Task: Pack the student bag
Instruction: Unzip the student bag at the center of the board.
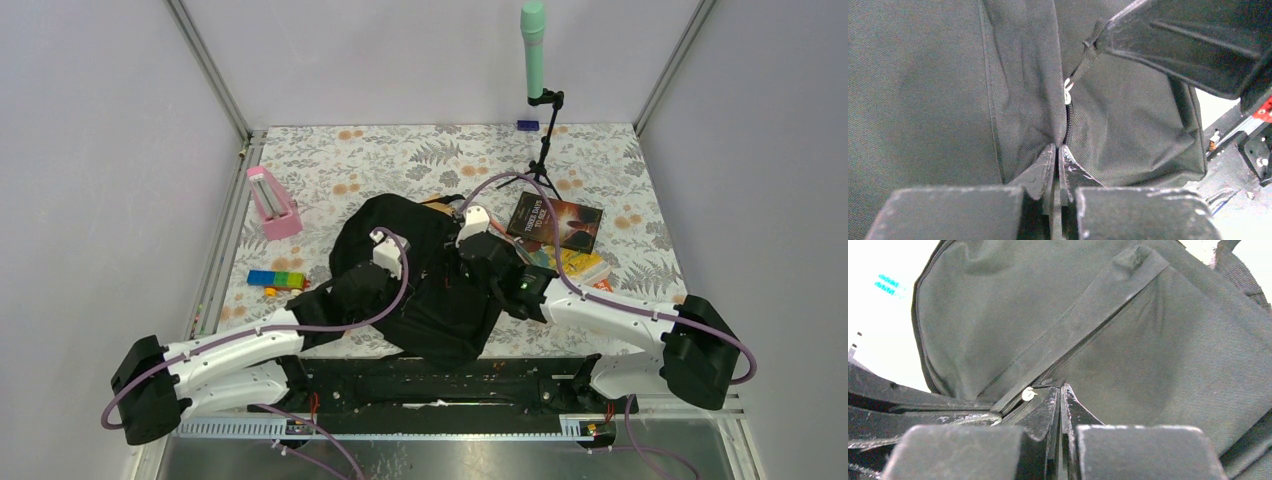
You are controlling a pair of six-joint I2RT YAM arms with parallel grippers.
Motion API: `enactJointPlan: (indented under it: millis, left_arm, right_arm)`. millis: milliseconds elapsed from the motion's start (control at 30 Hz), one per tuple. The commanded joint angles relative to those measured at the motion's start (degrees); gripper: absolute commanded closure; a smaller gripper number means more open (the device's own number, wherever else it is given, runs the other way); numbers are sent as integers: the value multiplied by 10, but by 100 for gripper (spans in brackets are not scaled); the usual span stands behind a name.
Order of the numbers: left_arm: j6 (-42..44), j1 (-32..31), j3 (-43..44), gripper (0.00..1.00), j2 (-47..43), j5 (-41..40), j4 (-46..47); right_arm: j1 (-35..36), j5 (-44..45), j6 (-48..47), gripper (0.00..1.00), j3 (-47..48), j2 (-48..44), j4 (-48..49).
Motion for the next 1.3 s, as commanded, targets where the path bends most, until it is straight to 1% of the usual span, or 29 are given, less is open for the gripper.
enactJointPlan:
  millis: [0,133,433,633,933,1267]
  left_arm:
    - [-7,-3,5,100,-20,2,-33]
    - [-9,-3,16,100,-15,2,-62]
    - [-23,-3,9,100,-31,2,-77]
    - [-33,-3,12,100,-39,2,-110]
    - [-56,-4,30,100,-48,8,-167]
    - [-74,-4,40,100,-59,14,-215]
  right_arm:
    - [-28,57,-16,100,43,-7,-19]
    - [-42,47,-13,100,44,-13,-22]
    - [-65,48,-26,100,50,-7,-34]
    - [-88,44,-37,100,61,4,-34]
    - [-117,77,-87,100,93,43,-34]
    - [-156,60,-101,100,137,92,-31]
